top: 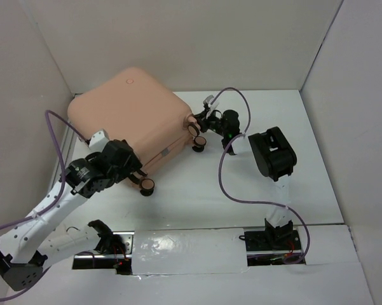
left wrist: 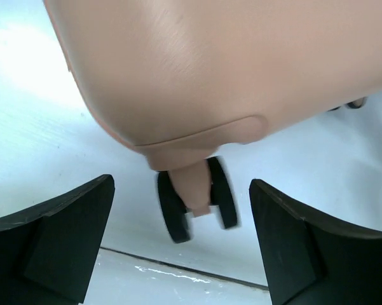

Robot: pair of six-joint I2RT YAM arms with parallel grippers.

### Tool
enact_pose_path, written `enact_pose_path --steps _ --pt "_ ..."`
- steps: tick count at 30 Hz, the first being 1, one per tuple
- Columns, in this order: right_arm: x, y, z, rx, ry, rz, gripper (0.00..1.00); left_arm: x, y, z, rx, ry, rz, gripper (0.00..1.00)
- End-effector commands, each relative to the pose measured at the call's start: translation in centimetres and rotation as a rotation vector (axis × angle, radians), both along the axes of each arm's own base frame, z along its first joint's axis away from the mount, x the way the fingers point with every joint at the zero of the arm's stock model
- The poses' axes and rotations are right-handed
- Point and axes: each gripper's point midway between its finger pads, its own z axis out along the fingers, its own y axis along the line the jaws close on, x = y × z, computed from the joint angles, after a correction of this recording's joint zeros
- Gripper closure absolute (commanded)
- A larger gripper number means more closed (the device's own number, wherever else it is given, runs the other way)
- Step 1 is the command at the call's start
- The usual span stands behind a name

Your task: Pack the luggage

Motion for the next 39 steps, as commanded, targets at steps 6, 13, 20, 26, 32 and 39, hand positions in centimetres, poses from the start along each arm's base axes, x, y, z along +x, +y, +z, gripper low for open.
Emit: enact_pose_path --steps 6,13,20,26,32,39 --pt "-5.8 2.4 2.6 -0.018 -0.091 0.079 1.0 4.3 -4.4 9.3 0.104 -0.166 -0.318 0.0" --pt "-8.4 4.0 5.3 0.032 -0.131 0.12 1.0 6.3 -15.4 9.3 0.144 -0.159 -0.54 0.0" --pt "-12.7 5.6 6.5 0.125 -0.101 0.11 1.0 7.6 -19.8 4.7 0.075 -0.073 -0.416 0.0" --pt "-11.8 4.7 5.7 0.157 -0.02 0.073 1.0 8.7 -19.5 3.3 0.019 -0.091 -0.255 0.0" --pt "-11.8 4.2 5.1 0.139 0.01 0.061 1.0 8.6 -17.5 1.9 0.109 -0.035 -0.15 0.0" --pt "-11.9 4.3 4.5 0.129 0.026 0.069 1.0 8.3 -16.0 1.0 0.143 -0.001 -0.083 0.0"
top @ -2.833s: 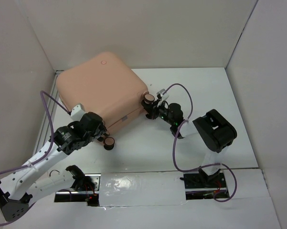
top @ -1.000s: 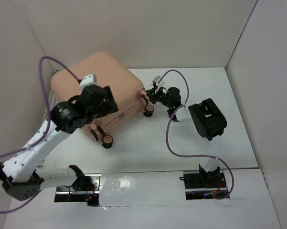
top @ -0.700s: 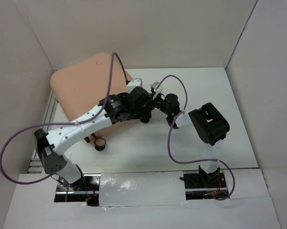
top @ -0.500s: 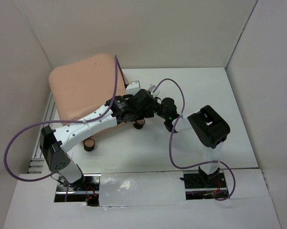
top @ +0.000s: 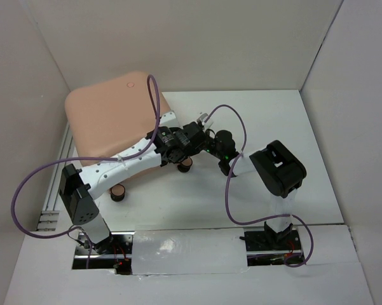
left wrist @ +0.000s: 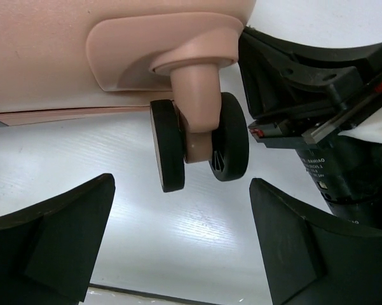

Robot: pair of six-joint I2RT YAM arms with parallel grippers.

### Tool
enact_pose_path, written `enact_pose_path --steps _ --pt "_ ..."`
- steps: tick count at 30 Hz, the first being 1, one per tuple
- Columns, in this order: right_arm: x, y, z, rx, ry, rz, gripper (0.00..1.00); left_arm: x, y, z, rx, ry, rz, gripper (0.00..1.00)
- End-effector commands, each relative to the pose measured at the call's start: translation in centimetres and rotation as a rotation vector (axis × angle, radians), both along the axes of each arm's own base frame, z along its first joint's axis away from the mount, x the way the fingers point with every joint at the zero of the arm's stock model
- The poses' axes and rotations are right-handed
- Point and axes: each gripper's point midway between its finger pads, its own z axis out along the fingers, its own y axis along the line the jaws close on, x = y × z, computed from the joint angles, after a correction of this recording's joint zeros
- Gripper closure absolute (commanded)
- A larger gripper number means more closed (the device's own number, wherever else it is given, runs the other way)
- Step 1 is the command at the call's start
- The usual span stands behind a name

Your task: Pack the luggage

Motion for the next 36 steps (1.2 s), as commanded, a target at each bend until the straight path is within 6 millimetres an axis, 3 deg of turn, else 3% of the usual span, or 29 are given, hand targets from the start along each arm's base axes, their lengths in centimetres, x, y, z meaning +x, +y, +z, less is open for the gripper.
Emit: enact_pose_path --steps 1,4,8,9,10,12,13,15,18,20,22,23,25,26,29,30,31,33,35,36 --pt "-1.3 1.3 4.4 0.082 -0.096 0.077 1.0 1.1 0.4 0.5 0.009 -0.04 0.048 0.0" --pt "-1.1 1.2 4.4 0.082 -0.095 0.065 1.0 2.5 0.2 -0.7 0.02 -0.037 0.065 0.01" --pt "-0.4 0.7 4.5 0.084 -0.095 0.019 1.0 4.1 0.1 -2.8 0.056 0.01 0.068 0.29" --pt "-0.4 0.7 4.2 0.079 -0.087 0.019 1.0 4.5 0.5 -3.3 0.066 0.019 0.081 0.38" --pt "-0.4 0.7 4.2 0.079 -0.087 0.019 1.0 5.1 0.8 -3.4 0.066 0.02 0.098 0.57" --pt "-0.2 0.7 4.4 0.08 -0.087 0.008 1.0 5.2 0.7 -4.0 0.077 0.047 0.079 0.77" --pt "0.1 0.5 4.4 0.08 -0.087 -0.012 1.0 5.5 1.1 -4.0 0.077 0.047 0.088 1.0" --pt "0.5 0.2 4.4 0.081 -0.086 -0.038 1.0 5.3 1.3 -4.7 0.108 0.06 0.062 1.0" --pt "1.3 -1.3 4.0 0.099 -0.067 -0.126 1.0 5.4 -0.7 -4.3 0.172 0.007 -0.118 1.0" --pt "2.1 -3.0 4.4 0.128 -0.073 -0.212 1.0 4.4 -3.7 -4.2 0.182 -0.022 -0.262 1.0" --pt "2.0 -4.7 3.3 0.143 -0.024 -0.268 1.0 3.7 -7.7 -3.6 0.19 -0.076 -0.475 1.0" --pt "2.4 -6.1 4.5 0.176 -0.048 -0.3 1.0 2.0 -10.3 -3.9 0.2 -0.087 -0.581 1.0" --pt "1.8 -7.9 4.0 0.199 -0.016 -0.344 1.0 0.0 -13.5 -3.2 0.215 -0.115 -0.721 1.0" --pt "1.7 -8.8 5.2 0.218 -0.041 -0.364 1.0 -0.4 -14.3 -3.1 0.212 -0.119 -0.749 1.0" --pt "0.5 -10.3 4.9 0.201 -0.034 -0.391 1.0 -2.3 -16.7 -2.9 0.14 -0.116 -0.837 1.0" --pt "0.3 -11.1 5.8 0.209 -0.045 -0.41 1.0 -2.6 -17.1 -3.0 0.103 -0.126 -0.855 1.0" --pt "-0.4 -11.7 5.2 0.189 -0.037 -0.421 1.0 -4.2 -18.0 -2.3 0.039 -0.13 -0.925 1.0" --pt "-1.1 -13.2 6.1 0.2 -0.05 -0.47 1.0 -5.8 -18.4 -2.8 0.004 -0.133 -0.958 1.0" --pt "-1.6 -14.9 5.3 0.179 -0.039 -0.516 1.0 -6.8 -17.9 -2.0 -0.028 -0.134 -0.946 1.0" --pt "-1.3 -16.2 5.9 0.185 -0.046 -0.568 1.0 -7.3 -16.8 -3.3 -0.019 -0.102 -0.934 1.0"
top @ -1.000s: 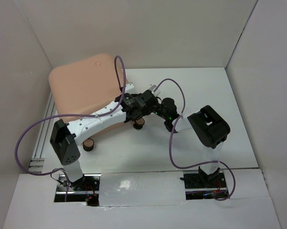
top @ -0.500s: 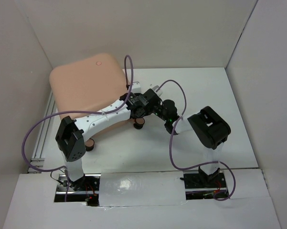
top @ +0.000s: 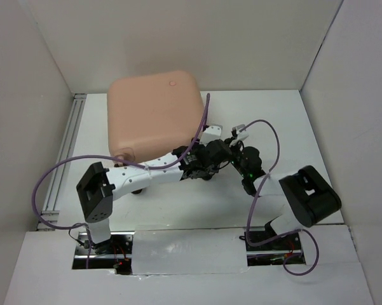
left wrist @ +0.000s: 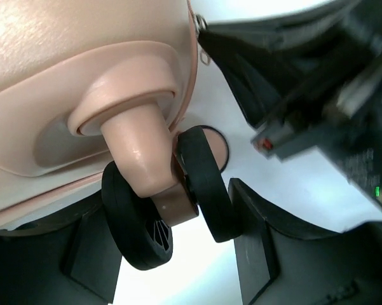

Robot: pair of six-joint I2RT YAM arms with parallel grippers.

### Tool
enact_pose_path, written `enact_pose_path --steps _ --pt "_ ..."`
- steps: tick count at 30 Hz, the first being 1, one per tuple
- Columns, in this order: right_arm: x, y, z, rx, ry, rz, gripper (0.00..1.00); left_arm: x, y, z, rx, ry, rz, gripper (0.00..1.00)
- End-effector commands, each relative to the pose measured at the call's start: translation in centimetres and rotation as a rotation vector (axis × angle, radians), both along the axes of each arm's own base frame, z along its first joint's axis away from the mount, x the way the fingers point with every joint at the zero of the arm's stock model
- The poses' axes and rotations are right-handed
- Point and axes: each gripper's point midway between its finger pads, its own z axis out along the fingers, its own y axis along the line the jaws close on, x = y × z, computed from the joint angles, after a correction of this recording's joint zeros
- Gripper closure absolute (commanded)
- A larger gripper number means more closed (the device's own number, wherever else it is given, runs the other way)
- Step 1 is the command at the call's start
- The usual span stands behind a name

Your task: Pack the luggage

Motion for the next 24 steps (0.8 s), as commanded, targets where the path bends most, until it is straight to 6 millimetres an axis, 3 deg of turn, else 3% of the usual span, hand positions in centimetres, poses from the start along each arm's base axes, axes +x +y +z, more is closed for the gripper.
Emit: enact_pose_path --steps 1,2,4,7,9,11,12,13,14,15,16,17,18,19,20,21,22,23,24 --pt "1.8 -4.8 5.2 0.05 -0.142 -0.215 1.0 -7.5 -5.7 1.2 -0.197 0.115 -0.351 1.0" --pt "2.0 -5.5 4.8 0.044 -0.131 -0.243 1.0 -7.8 -5.0 -0.4 -0.176 0.142 -0.335 1.0" --pt "2.4 -7.1 4.5 0.051 -0.118 -0.284 1.0 -9.3 -2.4 -1.4 -0.168 0.174 -0.296 1.0" --pt "3.7 -7.8 4.2 0.058 -0.109 -0.311 1.0 -10.9 1.6 -3.1 -0.153 0.244 -0.187 1.0" --pt "5.5 -7.8 5.6 0.062 -0.139 -0.324 1.0 -12.3 3.6 -4.0 -0.131 0.299 -0.129 1.0" --pt "7.5 -8.4 4.3 0.034 -0.117 -0.348 1.0 -13.3 5.2 -4.3 -0.133 0.332 -0.065 1.0" --pt "9.3 -8.2 5.7 0.036 -0.146 -0.358 1.0 -13.6 6.4 -4.8 -0.109 0.346 -0.03 1.0" --pt "10.5 -8.5 5.8 0.037 -0.149 -0.382 1.0 -14.5 7.7 -5.3 -0.064 0.372 -0.015 1.0" --pt "12.0 -9.5 3.0 0.027 -0.074 -0.445 1.0 -15.0 8.8 -5.6 -0.048 0.388 0.012 1.0" --pt "14.3 -10.3 4.7 0.054 -0.105 -0.488 1.0 -15.6 9.6 -6.0 -0.055 0.416 0.057 1.0" --pt "15.5 -11.0 4.4 0.064 -0.096 -0.529 1.0 -16.0 10.4 -6.3 -0.044 0.43 0.085 1.0" --pt "16.9 -13.1 1.5 0.055 -0.034 -0.62 1.0 -16.7 12.1 -7.0 -0.01 0.46 0.151 1.0" --pt "19.2 -13.8 3.5 0.095 -0.072 -0.657 1.0 -17.3 12.8 -7.3 0.001 0.484 0.174 1.0" --pt "20.4 -14.8 3.4 0.114 -0.065 -0.704 1.0 -17.6 13.6 -7.5 0.008 0.495 0.206 1.0" --pt "21.5 -16.9 0.5 0.095 -0.006 -0.773 1.0 -18.3 15.2 -8.0 0.044 0.511 0.245 1.0" --pt "23.7 -17.5 2.7 0.137 -0.053 -0.786 1.0 -18.6 15.6 -8.3 0.047 0.528 0.28 1.0" --pt "24.8 -18.2 2.6 0.148 -0.056 -0.8 1.0 -18.8 15.9 -8.0 0.037 0.53 0.3 1.0" --pt "26.3 -18.2 0.3 0.129 -0.034 -0.722 1.0 -19.0 16.5 -8.1 0.05 0.533 0.304 1.0" --pt "28.1 -17.9 2.3 0.138 -0.096 -0.654 1.0 -19.4 17.3 -8.2 0.07 0.543 0.348 1.0"
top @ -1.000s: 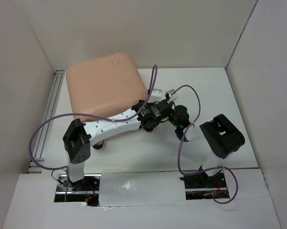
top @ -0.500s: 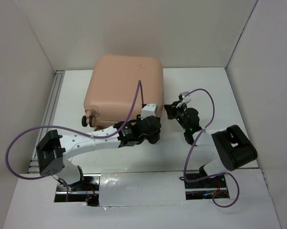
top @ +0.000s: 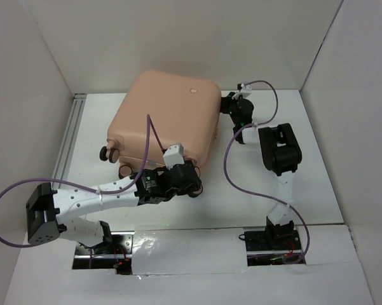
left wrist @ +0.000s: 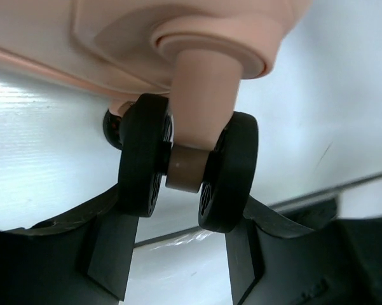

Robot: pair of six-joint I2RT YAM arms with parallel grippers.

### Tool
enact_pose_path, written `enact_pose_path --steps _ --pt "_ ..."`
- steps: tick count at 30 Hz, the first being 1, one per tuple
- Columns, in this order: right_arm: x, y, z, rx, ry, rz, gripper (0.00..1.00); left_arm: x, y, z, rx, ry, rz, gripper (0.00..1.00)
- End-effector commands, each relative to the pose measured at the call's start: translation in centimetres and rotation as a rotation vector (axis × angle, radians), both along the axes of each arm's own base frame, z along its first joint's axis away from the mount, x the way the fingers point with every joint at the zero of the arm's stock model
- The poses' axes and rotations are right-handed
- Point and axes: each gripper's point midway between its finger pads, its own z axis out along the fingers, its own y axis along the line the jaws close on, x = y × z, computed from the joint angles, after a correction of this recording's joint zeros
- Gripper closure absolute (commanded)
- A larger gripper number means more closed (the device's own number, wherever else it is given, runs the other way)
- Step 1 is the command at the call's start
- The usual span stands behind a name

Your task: Pack the luggage

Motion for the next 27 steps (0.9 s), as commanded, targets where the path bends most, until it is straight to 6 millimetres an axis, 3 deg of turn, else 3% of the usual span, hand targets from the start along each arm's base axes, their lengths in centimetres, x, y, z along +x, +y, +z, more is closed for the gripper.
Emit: enact_pose_path --steps 1,2,3,4,6,7,12,13,14,15,16,17,20,21,24,25,26,27 --pt "6.5 -10.6 2.2 -0.008 -0.127 -0.204 1.0 -8.7 13.2 -7.2 0.488 0.382 0.09 1.0" --pt "6.5 -7.2 0.7 -0.066 -0.176 0.145 1.0 -8.8 13.5 -6.9 0.482 0.383 0.099 1.0" --pt "6.4 -6.0 0.8 -0.082 -0.209 0.288 1.0 -8.8 13.9 -6.7 0.483 0.377 0.12 1.0" --pt "6.5 -4.6 3.2 -0.084 -0.287 0.437 1.0 -8.6 14.4 -6.7 0.483 0.376 0.15 1.0" --pt "4.2 -2.6 2.9 -0.111 -0.336 0.628 1.0 -8.4 14.6 -6.4 0.448 0.376 0.18 1.0" --pt "3.1 -2.6 1.9 -0.145 -0.32 0.633 1.0 -8.6 15.0 -6.7 0.458 0.384 0.199 1.0" --pt "-0.3 -0.8 1.3 -0.311 -0.256 0.633 1.0 -7.8 19.0 -5.5 0.507 0.425 0.439 1.0" --pt "-1.0 0.0 2.8 -0.309 -0.278 0.642 1.0 -7.3 19.8 -5.2 0.515 0.431 0.476 0.91" --pt "-1.9 0.0 1.8 -0.299 -0.249 0.646 1.0 -6.9 20.1 -5.2 0.509 0.44 0.507 0.73" --pt "-2.2 0.1 3.6 -0.296 -0.262 0.606 1.0 -6.0 20.7 -4.9 0.477 0.452 0.572 0.58" --pt "-2.7 0.3 4.3 -0.29 -0.271 0.581 1.0 -5.7 21.2 -4.9 0.478 0.461 0.593 0.32" --pt "-3.4 0.3 3.5 -0.281 -0.237 0.549 1.0 -5.3 21.7 -4.8 0.477 0.472 0.619 0.24" --pt "-2.4 1.1 6.1 -0.326 -0.209 0.45 0.91 -4.4 23.1 -4.0 0.427 0.453 0.686 0.0" --pt "-2.1 1.3 6.0 -0.323 -0.182 0.434 0.91 -4.0 23.1 -3.4 0.401 0.427 0.688 0.0" --pt "-0.8 -0.2 8.3 -0.221 -0.176 0.305 0.84 -2.7 24.3 -1.2 0.298 0.333 0.753 0.0" --pt "0.2 -1.4 7.5 -0.187 -0.142 0.244 0.72 -2.0 24.9 -0.1 0.25 0.291 0.78 0.0" --pt "0.8 -1.9 6.9 -0.143 -0.105 0.235 0.7 -1.7 25.4 0.3 0.254 0.273 0.781 0.0" --pt "2.1 -1.2 9.0 -0.144 -0.141 0.271 0.7 -0.5 25.5 1.0 0.234 0.23 0.791 0.0"
